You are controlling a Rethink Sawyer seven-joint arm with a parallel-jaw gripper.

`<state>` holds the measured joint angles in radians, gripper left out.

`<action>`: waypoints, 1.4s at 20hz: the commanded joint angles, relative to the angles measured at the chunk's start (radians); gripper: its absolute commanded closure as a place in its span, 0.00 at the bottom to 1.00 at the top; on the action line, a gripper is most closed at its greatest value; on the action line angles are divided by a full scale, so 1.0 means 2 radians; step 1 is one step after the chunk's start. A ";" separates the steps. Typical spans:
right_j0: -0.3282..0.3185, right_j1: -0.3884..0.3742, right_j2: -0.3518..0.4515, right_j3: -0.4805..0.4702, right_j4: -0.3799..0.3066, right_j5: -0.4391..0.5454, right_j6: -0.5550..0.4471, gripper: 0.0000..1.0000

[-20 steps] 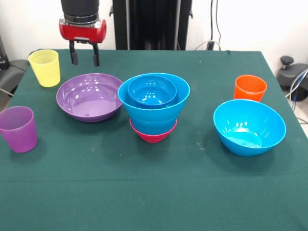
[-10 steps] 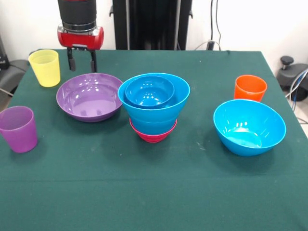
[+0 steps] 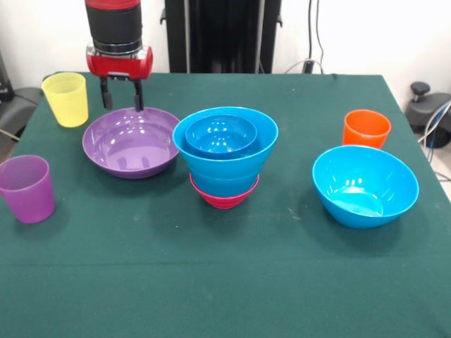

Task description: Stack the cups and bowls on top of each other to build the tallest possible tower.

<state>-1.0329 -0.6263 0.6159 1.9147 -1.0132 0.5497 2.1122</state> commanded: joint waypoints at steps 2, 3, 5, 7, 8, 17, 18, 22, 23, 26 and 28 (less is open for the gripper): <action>0.004 0.010 -0.001 -0.031 -0.032 0.003 -0.108 0.00; 0.002 0.012 -0.001 -0.030 -0.031 0.005 -0.110 0.00; -0.004 0.009 0.002 -0.028 -0.028 0.008 -0.119 0.00; -0.013 0.005 0.007 -0.026 -0.022 0.014 -0.132 0.00; -0.017 0.000 0.010 -0.024 -0.019 0.016 -0.137 0.00; -0.045 -0.005 0.023 -0.020 -0.015 0.025 -0.167 0.00; -0.046 -0.001 0.023 -0.023 -0.018 0.024 -0.168 0.00; -0.046 0.020 0.016 -0.037 -0.037 0.016 -0.166 0.00; -0.046 0.025 0.014 -0.041 -0.042 0.014 -0.165 0.00; -0.041 0.058 0.002 -0.059 -0.066 -0.003 -0.151 0.00; -0.040 0.075 -0.001 -0.069 -0.073 -0.008 -0.149 0.00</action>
<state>-1.1508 -0.5893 0.6241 1.8850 -1.0425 0.5497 2.0812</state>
